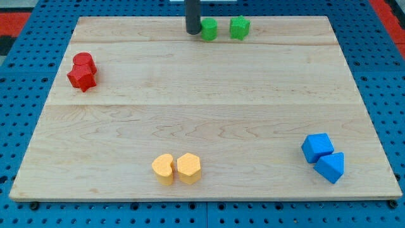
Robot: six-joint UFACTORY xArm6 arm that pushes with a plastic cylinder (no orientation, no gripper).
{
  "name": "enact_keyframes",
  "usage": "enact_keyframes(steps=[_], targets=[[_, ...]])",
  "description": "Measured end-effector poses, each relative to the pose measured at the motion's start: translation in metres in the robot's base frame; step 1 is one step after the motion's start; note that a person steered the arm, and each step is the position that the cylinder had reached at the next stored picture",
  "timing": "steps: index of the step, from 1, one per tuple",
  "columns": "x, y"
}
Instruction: Place the hand vertically below the red star
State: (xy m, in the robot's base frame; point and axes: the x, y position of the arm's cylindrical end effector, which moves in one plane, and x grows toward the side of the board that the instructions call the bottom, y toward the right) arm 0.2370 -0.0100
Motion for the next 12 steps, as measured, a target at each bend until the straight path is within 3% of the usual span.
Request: enact_keyframes(steps=[2, 3, 4, 5, 6, 8, 10, 11, 12], targets=[[0.010, -0.007], [0.051, -0.007], [0.123, -0.016], [0.176, -0.071], [0.200, -0.098], [0.200, -0.113], [0.167, -0.185], [0.212, -0.214], [0.191, -0.241]])
